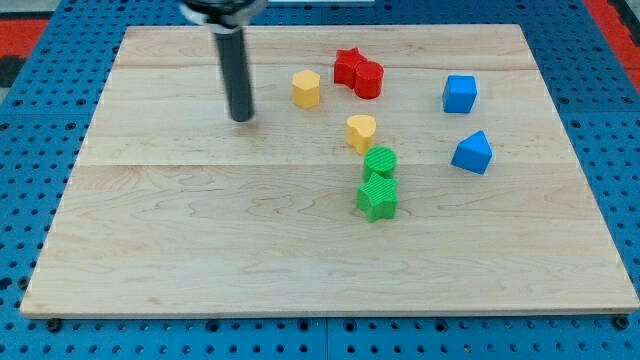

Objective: Move the yellow hexagon above the yellow heart

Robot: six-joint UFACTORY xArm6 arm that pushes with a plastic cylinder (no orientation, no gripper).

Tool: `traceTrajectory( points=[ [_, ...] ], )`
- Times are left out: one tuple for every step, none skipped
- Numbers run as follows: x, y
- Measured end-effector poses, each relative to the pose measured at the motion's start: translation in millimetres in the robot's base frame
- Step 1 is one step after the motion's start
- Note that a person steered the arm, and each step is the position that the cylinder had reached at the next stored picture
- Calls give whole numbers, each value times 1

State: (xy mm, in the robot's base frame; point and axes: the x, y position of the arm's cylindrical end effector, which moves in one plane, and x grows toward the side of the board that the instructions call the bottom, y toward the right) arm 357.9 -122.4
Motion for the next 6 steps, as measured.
traceTrajectory(
  points=[
    [-40,4],
    [-50,60],
    [-49,108],
    [-35,121],
    [-13,122],
    [-9,99]
  ],
)
